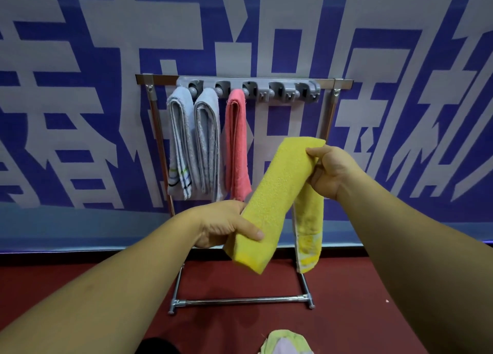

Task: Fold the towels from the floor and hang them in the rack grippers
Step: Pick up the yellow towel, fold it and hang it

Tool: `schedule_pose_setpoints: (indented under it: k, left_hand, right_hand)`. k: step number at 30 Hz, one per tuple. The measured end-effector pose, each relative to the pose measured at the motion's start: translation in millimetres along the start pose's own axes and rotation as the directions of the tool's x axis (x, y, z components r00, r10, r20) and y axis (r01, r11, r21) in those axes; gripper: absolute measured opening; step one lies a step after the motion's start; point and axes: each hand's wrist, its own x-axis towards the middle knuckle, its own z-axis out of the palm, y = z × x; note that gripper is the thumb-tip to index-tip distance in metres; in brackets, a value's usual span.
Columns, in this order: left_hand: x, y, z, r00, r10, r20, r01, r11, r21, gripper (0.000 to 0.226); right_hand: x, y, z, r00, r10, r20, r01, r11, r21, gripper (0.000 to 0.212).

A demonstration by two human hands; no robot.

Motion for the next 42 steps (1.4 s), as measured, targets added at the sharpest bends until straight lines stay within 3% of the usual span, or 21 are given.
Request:
schedule_pose_setpoints:
  k: [7,13,15,17,19,22,25,28,31,33,37,40,42]
  left_hand:
    - [1.4,-5.4,-3.0,0.999,-0.044,0.006,0.042,0.990,0.138,0.047]
    - [5.3,-12.1,-8.6,0.968,-0.232,0.094,0.190,0.925,0.328,0.049]
    - [5.1,3.2,-8.4,0.988,-0.145,-0.053,0.154,0.931,0.331,0.049]
    - [10.7,24.6,-11.4,0.967,-0.027,-0.255,0.071,0.984,0.165,0.049]
    - [20.2,45.3,-16.4,0.897,0.144,-0.418,-0.137,0.989,0.047,0.038]
    - [21.1,81.9,-16.7,0.790,0.339,-0.511,-0.332,0.937,0.108,0.033]
    - [15.8,120.0,-11.5,0.813,0.378,-0.444,-0.391,0.918,0.067,0.026]
    - [12.5,147.6,-2.8,0.918,0.338,-0.206,-0.308,0.937,0.164,0.035]
    - [12.8,162.7,3.0,0.973,0.229,-0.027,-0.220,0.957,0.190,0.033]
    - [12.7,168.3,4.9,0.984,0.177,-0.002,-0.174,0.971,0.164,0.024]
    - [15.0,172.8,-1.4,0.988,0.125,0.087,-0.134,0.985,0.107,0.048]
    - [19.2,171.4,-11.9,0.973,0.139,0.184,-0.160,0.982,0.104,0.019]
    - [24.1,170.1,-19.4,0.961,0.159,0.227,-0.185,0.978,0.096,0.030]
  right_hand:
    - [0.6,-12.3,-2.6,0.998,-0.025,-0.056,0.022,0.998,-0.054,0.046]
    - [-4.8,-10.9,2.2,1.000,0.014,-0.005,-0.015,0.997,-0.079,0.049]
    - [-5.9,-12.0,3.6,0.998,0.045,0.036,-0.041,0.994,-0.105,0.045]
    - [-8.4,-15.2,5.0,0.996,0.057,0.073,-0.045,0.987,-0.155,0.041]
    - [-13.3,-20.8,6.4,0.993,0.056,0.100,-0.031,0.971,-0.237,0.038]
    - [-20.0,-34.2,7.4,0.988,0.057,0.141,0.001,0.923,-0.384,0.042]
    - [-27.0,-51.5,7.3,0.969,0.098,0.227,0.035,0.856,-0.515,0.038]
    - [-27.7,-68.5,6.4,0.927,0.139,0.347,0.079,0.836,-0.544,0.028]
    - [-24.3,-81.8,4.3,0.891,0.169,0.422,0.109,0.822,-0.559,0.039]
    - [-22.2,-88.1,2.2,0.882,0.168,0.441,0.134,0.807,-0.575,0.048]
    - [-11.2,-94.4,-4.0,0.881,0.124,0.457,0.174,0.813,-0.556,0.056]
    - [-0.3,-96.6,-9.5,0.890,0.122,0.439,0.165,0.812,-0.560,0.065]
    - [5.6,-98.6,-12.3,0.896,0.111,0.431,0.164,0.817,-0.552,0.057]
